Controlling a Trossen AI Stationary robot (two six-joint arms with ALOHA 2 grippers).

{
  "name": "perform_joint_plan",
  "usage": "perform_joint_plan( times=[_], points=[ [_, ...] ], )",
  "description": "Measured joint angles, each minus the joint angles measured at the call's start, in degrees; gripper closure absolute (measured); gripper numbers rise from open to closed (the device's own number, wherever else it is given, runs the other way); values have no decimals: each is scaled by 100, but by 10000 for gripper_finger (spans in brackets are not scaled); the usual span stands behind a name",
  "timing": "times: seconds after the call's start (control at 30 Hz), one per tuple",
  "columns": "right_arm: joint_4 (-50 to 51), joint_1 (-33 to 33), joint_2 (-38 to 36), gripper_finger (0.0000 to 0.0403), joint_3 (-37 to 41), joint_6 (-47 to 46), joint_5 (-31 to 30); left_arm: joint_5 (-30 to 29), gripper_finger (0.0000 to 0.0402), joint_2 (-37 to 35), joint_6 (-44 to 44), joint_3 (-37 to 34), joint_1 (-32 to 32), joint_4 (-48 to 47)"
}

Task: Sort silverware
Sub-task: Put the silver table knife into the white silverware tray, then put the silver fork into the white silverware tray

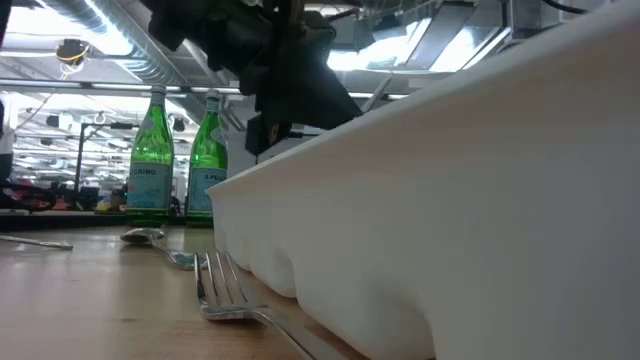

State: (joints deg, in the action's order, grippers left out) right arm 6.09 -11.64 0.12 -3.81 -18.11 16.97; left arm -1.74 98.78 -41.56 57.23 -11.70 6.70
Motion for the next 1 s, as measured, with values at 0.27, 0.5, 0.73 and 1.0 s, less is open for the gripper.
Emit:
perform_joint_plan(
  times=[0.27,0.5,0.73,1.0],
  points=[
    [0,2,2,260,2,0,0,2,368,211,250,0,-33,40],
    [1,1,1,260,1,0,0,-1,353,215,432,0,-31,136],
    [1,1,2,260,2,1,0,-2,339,215,444,2,-28,318],
    [0,2,2,260,2,2,0,24,318,205,346,4,7,292]
  ],
)
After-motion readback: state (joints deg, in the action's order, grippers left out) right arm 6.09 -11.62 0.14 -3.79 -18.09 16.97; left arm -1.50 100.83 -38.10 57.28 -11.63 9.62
